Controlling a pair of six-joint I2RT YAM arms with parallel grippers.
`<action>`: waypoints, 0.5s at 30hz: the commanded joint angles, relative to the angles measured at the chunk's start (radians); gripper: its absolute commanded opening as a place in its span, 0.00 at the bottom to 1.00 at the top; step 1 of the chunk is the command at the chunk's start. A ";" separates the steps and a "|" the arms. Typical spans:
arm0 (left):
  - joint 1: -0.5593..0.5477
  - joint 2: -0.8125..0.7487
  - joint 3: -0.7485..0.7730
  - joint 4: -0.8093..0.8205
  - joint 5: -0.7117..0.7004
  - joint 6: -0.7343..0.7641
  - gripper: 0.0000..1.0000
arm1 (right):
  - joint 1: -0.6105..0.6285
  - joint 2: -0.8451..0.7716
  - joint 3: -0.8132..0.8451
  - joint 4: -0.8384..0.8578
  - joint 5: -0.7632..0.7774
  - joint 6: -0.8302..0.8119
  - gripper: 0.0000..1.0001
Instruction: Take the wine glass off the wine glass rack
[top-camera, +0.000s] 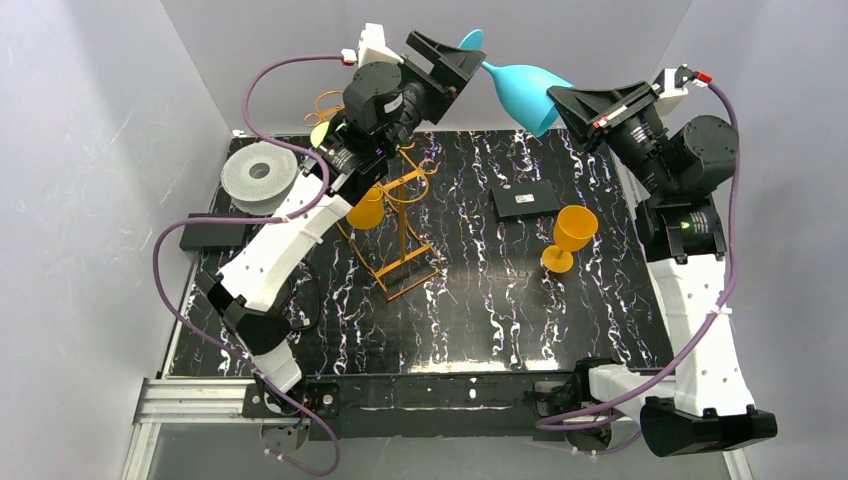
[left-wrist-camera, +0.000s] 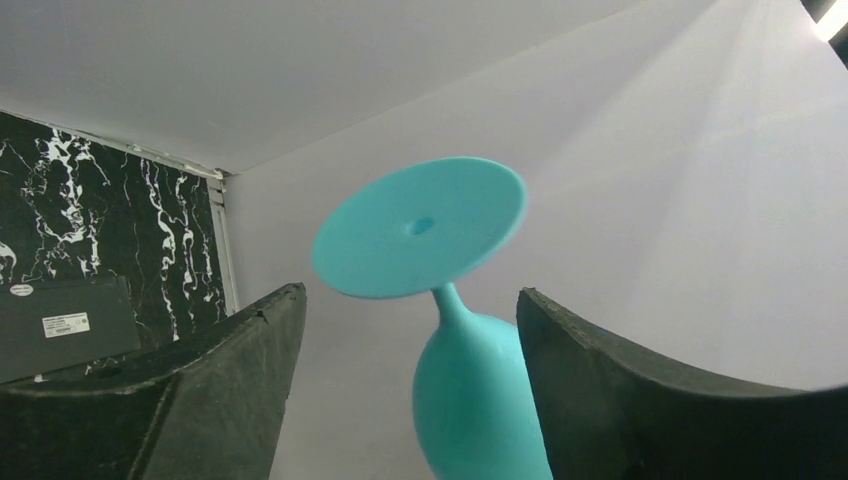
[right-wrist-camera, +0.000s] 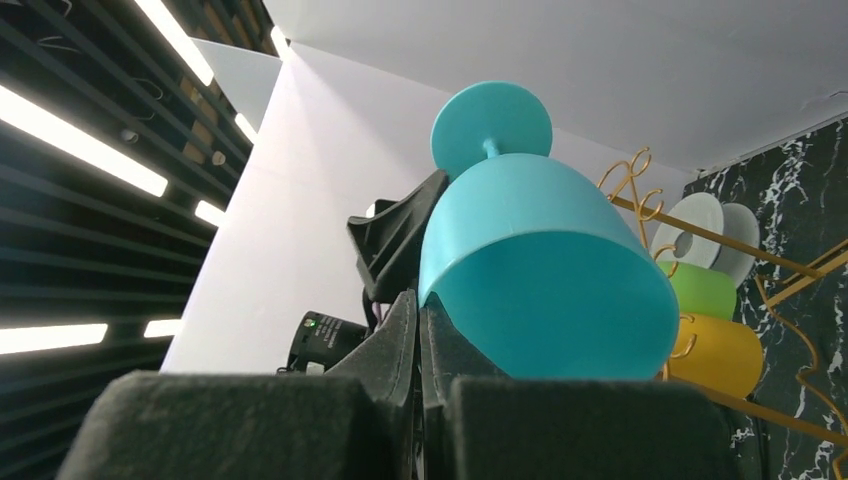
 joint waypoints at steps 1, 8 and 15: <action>0.000 -0.107 -0.014 0.058 0.035 0.035 0.79 | -0.001 -0.027 0.053 -0.098 0.059 -0.087 0.01; 0.000 -0.209 -0.082 -0.021 0.112 0.098 0.91 | -0.001 -0.041 0.164 -0.326 0.138 -0.237 0.01; 0.000 -0.341 -0.083 -0.261 0.183 0.318 0.97 | -0.002 -0.017 0.349 -0.622 0.180 -0.406 0.01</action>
